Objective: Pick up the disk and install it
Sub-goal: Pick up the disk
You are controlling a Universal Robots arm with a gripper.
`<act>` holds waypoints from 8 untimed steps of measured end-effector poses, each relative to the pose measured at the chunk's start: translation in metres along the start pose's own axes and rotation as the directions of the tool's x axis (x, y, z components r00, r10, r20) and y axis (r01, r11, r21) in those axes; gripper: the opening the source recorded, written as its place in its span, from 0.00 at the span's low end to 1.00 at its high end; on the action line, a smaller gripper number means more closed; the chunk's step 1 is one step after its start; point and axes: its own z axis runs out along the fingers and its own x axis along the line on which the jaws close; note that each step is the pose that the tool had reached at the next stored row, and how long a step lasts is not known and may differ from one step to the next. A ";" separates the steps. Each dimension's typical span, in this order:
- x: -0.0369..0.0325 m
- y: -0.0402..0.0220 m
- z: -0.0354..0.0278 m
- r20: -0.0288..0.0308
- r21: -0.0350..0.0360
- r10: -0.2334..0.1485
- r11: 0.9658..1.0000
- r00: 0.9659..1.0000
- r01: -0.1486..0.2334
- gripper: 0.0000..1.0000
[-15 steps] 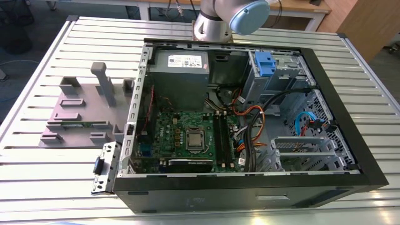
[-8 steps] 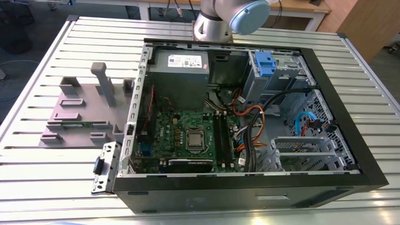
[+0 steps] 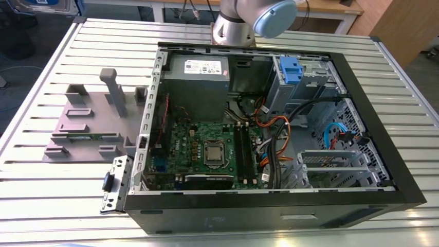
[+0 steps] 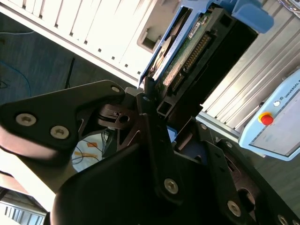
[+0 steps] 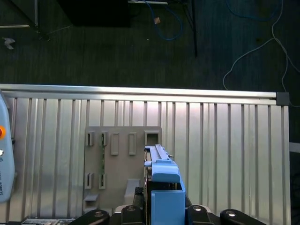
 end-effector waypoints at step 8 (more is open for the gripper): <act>0.0255 -0.0005 0.0085 0.031 0.000 -0.002 1.000 1.000 0.002 0.37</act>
